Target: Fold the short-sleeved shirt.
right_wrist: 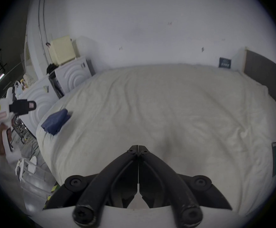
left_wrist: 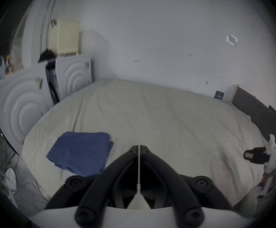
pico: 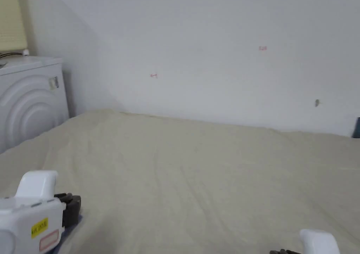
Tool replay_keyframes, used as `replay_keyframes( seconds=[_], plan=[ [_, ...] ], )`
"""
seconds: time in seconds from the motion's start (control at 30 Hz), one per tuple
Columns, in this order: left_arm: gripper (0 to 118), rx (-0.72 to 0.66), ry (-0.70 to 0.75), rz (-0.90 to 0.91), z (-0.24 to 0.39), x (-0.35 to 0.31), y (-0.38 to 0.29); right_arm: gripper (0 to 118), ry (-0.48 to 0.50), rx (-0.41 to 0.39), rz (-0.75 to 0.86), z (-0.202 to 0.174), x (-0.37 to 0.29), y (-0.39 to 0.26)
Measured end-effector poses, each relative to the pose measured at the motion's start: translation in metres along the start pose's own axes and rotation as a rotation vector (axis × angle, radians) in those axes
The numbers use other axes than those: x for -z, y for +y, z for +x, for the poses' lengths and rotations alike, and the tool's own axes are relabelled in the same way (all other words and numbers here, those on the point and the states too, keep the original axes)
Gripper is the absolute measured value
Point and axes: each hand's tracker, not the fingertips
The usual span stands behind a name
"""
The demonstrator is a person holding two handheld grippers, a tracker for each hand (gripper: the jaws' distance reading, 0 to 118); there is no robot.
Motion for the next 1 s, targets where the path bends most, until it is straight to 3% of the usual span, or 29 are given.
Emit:
replay_keyframes(
  seconds=[0.13, 0.27, 0.43, 0.77, 0.9, 0.93, 0.97, 1.0],
  plan=[
    [0, 0.096, 0.018, 0.06, 0.061, -0.033, -0.017, 0, -0.038, 0.019, 0.191, 0.011, -0.063, -0.004],
    [0, 0.125, -0.027, 0.143, 0.117, -0.064, -0.03, 0, -0.132, -0.034, 0.317, 0.012, -0.113, -0.014],
    [0, 0.151, -0.075, 0.267, 0.179, -0.106, -0.046, 0, -0.142, -0.007, 0.37, 0.013, -0.165, -0.034],
    [0, 0.176, -0.003, 0.392, 0.229, -0.185, -0.077, 0, -0.224, -0.019, 0.544, 0.006, -0.253, -0.057],
    [0, 0.144, -0.04, 0.401, 0.229, -0.209, -0.083, 1, -0.238, -0.049, 0.567, 0.0, -0.278, -0.065],
    [0, 0.145, -0.042, 0.401, 0.231, -0.214, -0.084, 8, -0.239, -0.063, 0.573, -0.002, -0.284, -0.067],
    [5, 0.141, -0.057, 0.4, 0.231, -0.218, -0.085, 36, -0.242, -0.067, 0.572, -0.001, -0.287, -0.067],
    [18, 0.137, -0.061, 0.396, 0.233, -0.223, -0.086, 62, -0.243, -0.067, 0.57, -0.002, -0.291, -0.068]
  ],
)
